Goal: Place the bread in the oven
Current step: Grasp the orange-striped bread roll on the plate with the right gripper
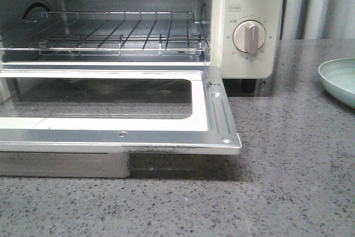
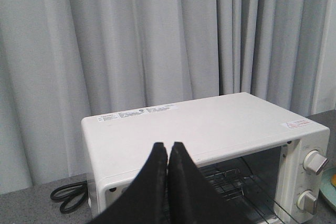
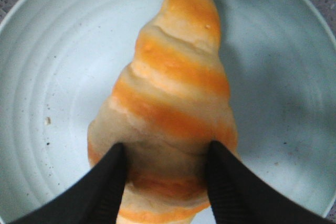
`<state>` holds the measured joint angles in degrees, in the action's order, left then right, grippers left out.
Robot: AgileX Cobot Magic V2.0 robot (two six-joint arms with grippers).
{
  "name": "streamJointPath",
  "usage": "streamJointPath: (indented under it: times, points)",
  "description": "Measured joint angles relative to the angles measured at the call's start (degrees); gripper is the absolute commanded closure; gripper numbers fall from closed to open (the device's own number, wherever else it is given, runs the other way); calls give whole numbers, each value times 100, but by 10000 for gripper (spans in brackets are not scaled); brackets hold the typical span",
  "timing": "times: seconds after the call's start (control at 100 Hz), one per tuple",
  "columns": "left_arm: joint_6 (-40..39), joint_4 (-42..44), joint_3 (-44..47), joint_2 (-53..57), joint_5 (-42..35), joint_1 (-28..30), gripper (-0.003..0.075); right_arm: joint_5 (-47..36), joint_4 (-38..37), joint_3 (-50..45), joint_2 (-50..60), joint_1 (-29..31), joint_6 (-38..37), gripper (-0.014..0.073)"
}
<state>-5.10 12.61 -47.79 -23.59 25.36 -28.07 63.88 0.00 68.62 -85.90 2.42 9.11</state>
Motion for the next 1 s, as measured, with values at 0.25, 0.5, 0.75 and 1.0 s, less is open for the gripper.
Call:
streamJointPath:
  times: [0.25, 0.5, 0.75, 1.0]
  points:
    - [0, 11, 0, 0, 106, 0, 742, 168, 0, 35, -60, 0, -13, 662]
    - [-329, 774, -585, 11, 788, 0, 742, 453, 0, 32, 179, -56, -25, 662]
    - [-1256, 1839, -1084, 114, 1649, 0, 742, 654, 55, 5, 1289, -641, -34, 662]
    - [-1569, 2269, -868, 114, 1672, 0, 741, 748, 104, 5, 2558, -1556, -24, 662]
